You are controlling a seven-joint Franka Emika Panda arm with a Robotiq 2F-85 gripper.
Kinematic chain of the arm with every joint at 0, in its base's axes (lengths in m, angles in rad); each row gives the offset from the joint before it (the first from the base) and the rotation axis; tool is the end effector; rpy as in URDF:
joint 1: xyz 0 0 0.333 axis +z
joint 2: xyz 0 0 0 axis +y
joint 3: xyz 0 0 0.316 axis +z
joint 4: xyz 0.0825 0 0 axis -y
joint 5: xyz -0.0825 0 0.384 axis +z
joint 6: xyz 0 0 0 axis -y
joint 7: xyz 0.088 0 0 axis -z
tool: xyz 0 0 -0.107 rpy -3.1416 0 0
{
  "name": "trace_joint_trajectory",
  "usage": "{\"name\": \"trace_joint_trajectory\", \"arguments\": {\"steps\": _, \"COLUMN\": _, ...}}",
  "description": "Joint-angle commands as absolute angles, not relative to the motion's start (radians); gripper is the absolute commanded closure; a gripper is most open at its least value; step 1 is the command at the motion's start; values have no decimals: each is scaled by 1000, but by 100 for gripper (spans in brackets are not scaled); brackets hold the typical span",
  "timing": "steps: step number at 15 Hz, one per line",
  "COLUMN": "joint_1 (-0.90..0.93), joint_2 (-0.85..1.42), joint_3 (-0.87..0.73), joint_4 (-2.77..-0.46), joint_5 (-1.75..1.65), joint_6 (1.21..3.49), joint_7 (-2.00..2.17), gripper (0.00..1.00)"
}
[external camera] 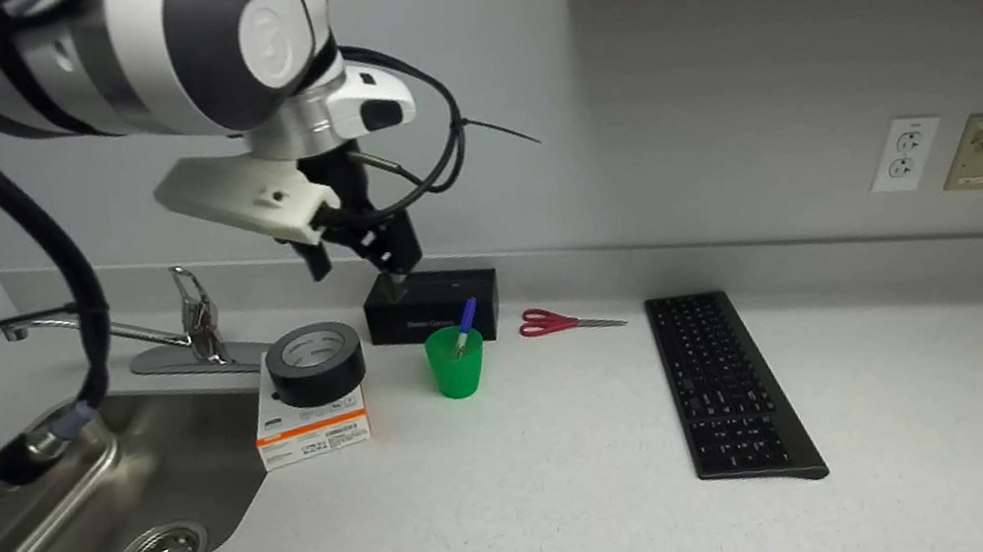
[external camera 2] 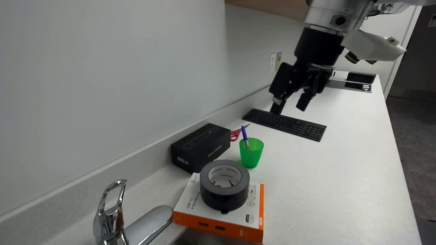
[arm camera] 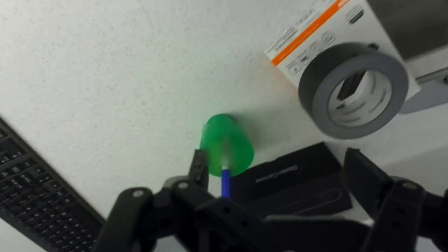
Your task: Remove the pen from the cup
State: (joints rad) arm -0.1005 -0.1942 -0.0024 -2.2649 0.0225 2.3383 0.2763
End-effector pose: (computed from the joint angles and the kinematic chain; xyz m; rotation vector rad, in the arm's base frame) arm 0.5070 -0.0520 0.4674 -3.0138 0.5994 -0.4095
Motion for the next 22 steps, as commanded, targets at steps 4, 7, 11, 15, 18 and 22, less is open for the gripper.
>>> {"name": "trace_joint_trajectory", "arguments": {"steps": 4, "joint_1": -114, "joint_2": -112, "joint_3": -47, "joint_4": -2216, "joint_5": 21, "joint_6": 2397, "joint_7": 315, "gripper": 0}}
{"name": "trace_joint_trajectory", "arguments": {"steps": 7, "joint_1": -110, "joint_2": -118, "joint_3": -44, "joint_4": -2219, "joint_5": 22, "joint_6": 2396, "joint_7": 314, "gripper": 0}}
{"name": "trace_joint_trajectory", "arguments": {"steps": 11, "joint_1": -118, "joint_2": -35, "joint_3": -24, "joint_4": -2188, "joint_5": -90, "joint_6": 2504, "joint_7": 444, "gripper": 0}}
{"name": "trace_joint_trajectory", "arguments": {"steps": 15, "joint_1": -103, "joint_2": 106, "joint_3": -39, "joint_4": -2108, "joint_5": -246, "joint_6": 2553, "joint_7": 617, "gripper": 0}}
{"name": "trace_joint_trajectory", "arguments": {"steps": 18, "joint_1": -67, "joint_2": 198, "joint_3": -76, "joint_4": -2035, "joint_5": -328, "joint_6": 2555, "joint_7": 726, "gripper": 0}}
{"name": "trace_joint_trajectory", "arguments": {"steps": 22, "joint_1": -19, "joint_2": 296, "joint_3": -119, "joint_4": -1943, "joint_5": -333, "joint_6": 2546, "joint_7": 776, "gripper": 0}}
